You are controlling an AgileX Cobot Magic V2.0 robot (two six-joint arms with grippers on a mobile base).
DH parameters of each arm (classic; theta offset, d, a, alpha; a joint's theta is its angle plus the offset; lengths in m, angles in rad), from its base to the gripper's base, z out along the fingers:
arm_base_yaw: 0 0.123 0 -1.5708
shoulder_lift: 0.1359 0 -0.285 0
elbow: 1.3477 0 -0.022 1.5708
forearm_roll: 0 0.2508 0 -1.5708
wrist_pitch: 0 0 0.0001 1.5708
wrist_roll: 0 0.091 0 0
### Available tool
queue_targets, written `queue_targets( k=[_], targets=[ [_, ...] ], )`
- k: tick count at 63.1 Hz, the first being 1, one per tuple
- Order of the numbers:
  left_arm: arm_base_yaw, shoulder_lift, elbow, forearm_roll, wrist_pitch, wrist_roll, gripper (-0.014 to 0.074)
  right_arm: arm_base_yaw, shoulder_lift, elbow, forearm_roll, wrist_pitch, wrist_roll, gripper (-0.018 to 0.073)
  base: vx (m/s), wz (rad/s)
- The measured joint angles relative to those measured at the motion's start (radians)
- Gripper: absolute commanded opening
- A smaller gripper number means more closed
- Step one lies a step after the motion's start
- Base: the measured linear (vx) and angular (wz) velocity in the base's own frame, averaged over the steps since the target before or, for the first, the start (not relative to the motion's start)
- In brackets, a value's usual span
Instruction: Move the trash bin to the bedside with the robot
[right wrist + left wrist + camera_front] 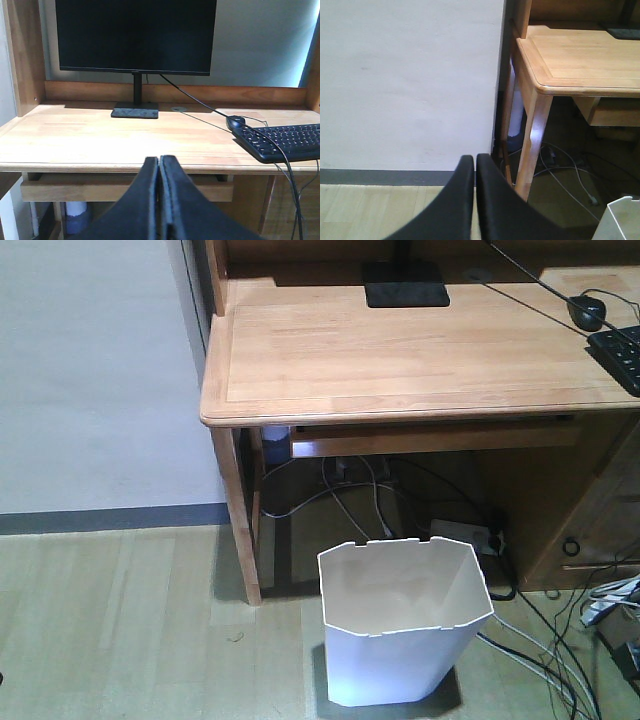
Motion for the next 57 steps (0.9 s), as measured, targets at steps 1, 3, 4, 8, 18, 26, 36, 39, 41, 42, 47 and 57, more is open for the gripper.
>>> queue_targets(
  k=[1,3,4,8,18,26,36,39,41,42,47,57],
  targets=[
    [0.000,0.000,0.000,0.000,0.000,0.000,-0.0006,0.000,0.000,0.000,0.000,0.000,0.000,-0.0009,0.00,0.00],
    [0.000,0.000,0.000,0.000,0.000,0.000,-0.0006,0.000,0.000,0.000,0.000,0.000,0.000,-0.0009,0.00,0.00],
    [0.000,0.000,0.000,0.000,0.000,0.000,-0.0006,0.000,0.000,0.000,0.000,0.000,0.000,-0.0009,0.00,0.00],
    [0.000,0.000,0.000,0.000,0.000,0.000,-0.0006,0.000,0.000,0.000,0.000,0.000,0.000,-0.0009,0.00,0.00],
    [0.000,0.000,0.000,0.000,0.000,0.000,-0.0006,0.000,0.000,0.000,0.000,0.000,0.000,-0.0009,0.00,0.00],
    [0.000,0.000,0.000,0.000,0.000,0.000,-0.0006,0.000,0.000,0.000,0.000,0.000,0.000,-0.0009,0.00,0.00],
    [0.000,0.000,0.000,0.000,0.000,0.000,-0.0006,0.000,0.000,0.000,0.000,0.000,0.000,-0.0009,0.00,0.00],
    [0.000,0.000,0.000,0.000,0.000,0.000,-0.0006,0.000,0.000,0.000,0.000,0.000,0.000,-0.0009,0.00,0.00],
    [0.000,0.000,0.000,0.000,0.000,0.000,-0.0006,0.000,0.000,0.000,0.000,0.000,0.000,-0.0009,0.00,0.00],
    [0.000,0.000,0.000,0.000,0.000,0.000,-0.0006,0.000,0.000,0.000,0.000,0.000,0.000,-0.0009,0.00,0.00],
    [0.000,0.000,0.000,0.000,0.000,0.000,-0.0006,0.000,0.000,0.000,0.000,0.000,0.000,-0.0009,0.00,0.00],
    [0.000,0.000,0.000,0.000,0.000,0.000,-0.0006,0.000,0.000,0.000,0.000,0.000,0.000,-0.0009,0.00,0.00]
  ],
)
